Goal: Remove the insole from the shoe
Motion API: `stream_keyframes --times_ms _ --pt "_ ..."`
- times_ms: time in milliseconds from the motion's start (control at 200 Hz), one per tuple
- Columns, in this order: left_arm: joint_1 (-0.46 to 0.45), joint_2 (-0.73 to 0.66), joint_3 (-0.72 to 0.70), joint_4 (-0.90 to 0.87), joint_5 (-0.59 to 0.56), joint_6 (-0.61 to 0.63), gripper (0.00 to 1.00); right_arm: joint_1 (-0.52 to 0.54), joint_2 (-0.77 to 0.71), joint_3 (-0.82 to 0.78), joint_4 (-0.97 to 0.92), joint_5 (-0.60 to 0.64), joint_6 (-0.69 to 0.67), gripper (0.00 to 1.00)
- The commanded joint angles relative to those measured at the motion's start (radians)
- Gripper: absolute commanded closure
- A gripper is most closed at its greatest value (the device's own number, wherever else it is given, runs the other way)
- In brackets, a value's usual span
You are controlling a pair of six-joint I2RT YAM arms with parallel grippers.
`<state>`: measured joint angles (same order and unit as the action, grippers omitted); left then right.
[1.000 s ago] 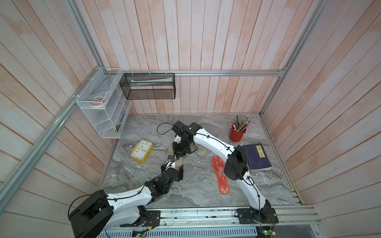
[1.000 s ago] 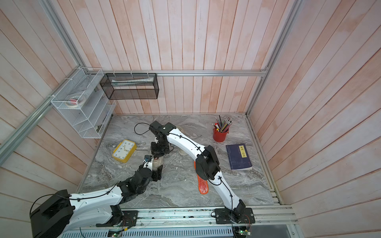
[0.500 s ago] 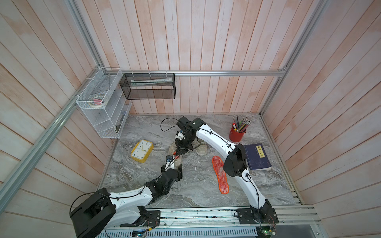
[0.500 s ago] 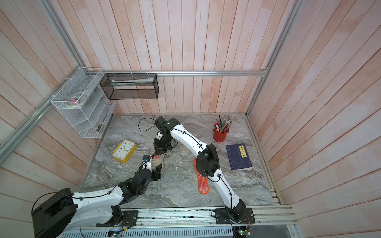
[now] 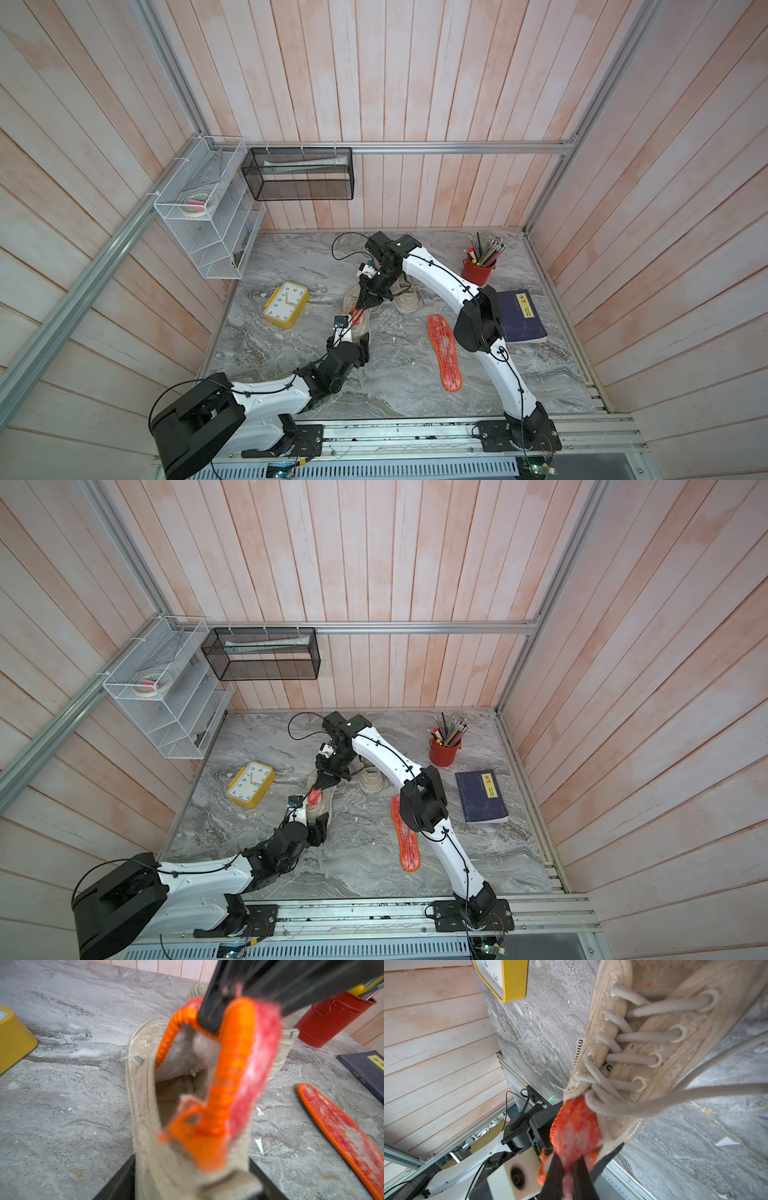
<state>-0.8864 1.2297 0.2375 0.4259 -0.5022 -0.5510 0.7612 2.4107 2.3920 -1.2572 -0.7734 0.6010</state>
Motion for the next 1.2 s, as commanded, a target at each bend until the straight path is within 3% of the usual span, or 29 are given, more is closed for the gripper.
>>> stream_keyframes --times_ms 0,130,275,440,565,670,810,965,1080,1190 --pt "0.003 0.057 -0.037 -0.147 0.044 -0.061 0.52 -0.028 -0.074 0.022 0.017 -0.082 -0.026 1.00" --pt "0.003 0.084 -0.030 -0.131 0.068 -0.055 0.49 -0.027 -0.049 0.026 0.002 -0.047 -0.032 1.00" --pt "0.003 0.055 -0.017 -0.128 0.098 -0.036 0.23 -0.013 -0.024 0.003 0.016 0.043 -0.012 1.00" --pt "0.003 -0.103 -0.023 -0.164 0.199 -0.006 0.11 0.003 0.000 -0.021 0.083 0.104 0.024 1.00" --pt "0.003 -0.271 -0.035 -0.256 0.325 -0.039 0.12 0.014 0.020 -0.018 0.093 0.150 0.024 1.00" --pt "0.003 -0.406 -0.045 -0.349 0.388 -0.112 0.14 0.022 0.020 -0.018 0.095 0.175 0.013 0.83" --pt "0.010 -0.526 -0.021 -0.485 0.385 -0.253 0.17 0.028 -0.019 -0.014 0.109 0.216 0.014 0.66" --pt "0.070 -0.543 0.073 -0.610 0.379 -0.355 0.26 0.029 -0.084 -0.045 0.122 0.262 0.016 0.54" --pt "0.196 -0.516 0.137 -0.640 0.503 -0.440 0.30 0.032 -0.155 -0.089 0.153 0.290 0.016 0.47" --pt "0.256 -0.500 0.189 -0.640 0.582 -0.518 0.29 0.032 -0.252 -0.179 0.216 0.319 0.031 0.44"
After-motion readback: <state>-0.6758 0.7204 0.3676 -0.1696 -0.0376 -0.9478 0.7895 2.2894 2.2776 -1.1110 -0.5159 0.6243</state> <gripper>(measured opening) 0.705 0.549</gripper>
